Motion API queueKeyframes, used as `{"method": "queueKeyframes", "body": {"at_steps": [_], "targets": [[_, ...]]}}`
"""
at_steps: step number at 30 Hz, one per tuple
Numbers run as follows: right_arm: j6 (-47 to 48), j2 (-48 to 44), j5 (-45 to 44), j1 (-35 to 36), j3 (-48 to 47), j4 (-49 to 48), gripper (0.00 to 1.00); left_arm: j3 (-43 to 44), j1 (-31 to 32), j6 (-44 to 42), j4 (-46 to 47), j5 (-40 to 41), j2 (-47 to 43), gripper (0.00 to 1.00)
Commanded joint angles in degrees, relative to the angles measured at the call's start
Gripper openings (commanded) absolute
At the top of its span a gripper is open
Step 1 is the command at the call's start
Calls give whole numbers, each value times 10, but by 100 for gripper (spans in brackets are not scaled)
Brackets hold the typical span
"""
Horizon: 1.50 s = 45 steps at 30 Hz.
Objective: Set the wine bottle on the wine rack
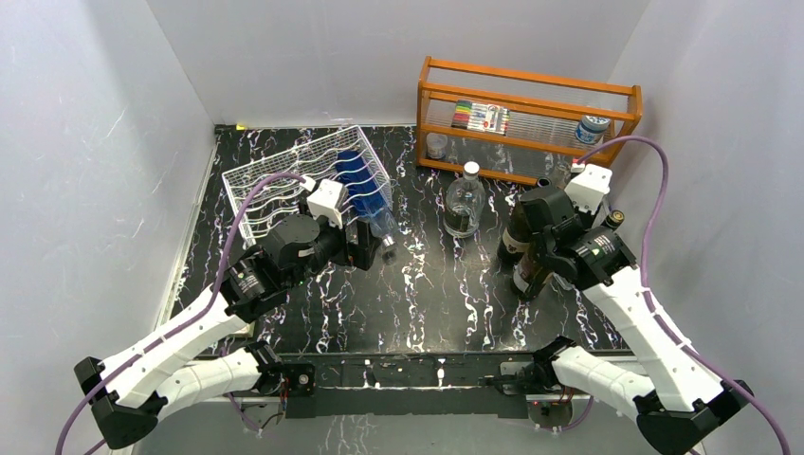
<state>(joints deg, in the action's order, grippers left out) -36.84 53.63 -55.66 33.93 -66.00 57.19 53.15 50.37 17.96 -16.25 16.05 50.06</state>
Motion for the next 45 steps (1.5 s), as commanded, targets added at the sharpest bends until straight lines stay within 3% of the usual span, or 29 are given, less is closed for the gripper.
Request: {"method": "queueKeyframes", "body": {"at_steps": [1, 12, 17, 23, 31, 45], "targets": [[27, -8, 19, -24, 4, -57, 41, 4, -1, 5, 12, -2, -5, 98], [123, -49, 94, -25, -6, -95, 0, -9, -1, -1, 30, -6, 17, 98], [156, -59, 205, -25, -29, -115, 0, -10, -1, -17, 46, -40, 43, 98], [156, -73, 295, -25, -43, -138, 0, -35, 0, -49, 86, -147, 61, 98], [139, -68, 431, -25, -47, -195, 0, -70, 0, -30, 149, -235, 80, 97], [54, -53, 582, -25, 82, -338, 0, -151, 9, 3, 295, -310, 117, 95]]}}
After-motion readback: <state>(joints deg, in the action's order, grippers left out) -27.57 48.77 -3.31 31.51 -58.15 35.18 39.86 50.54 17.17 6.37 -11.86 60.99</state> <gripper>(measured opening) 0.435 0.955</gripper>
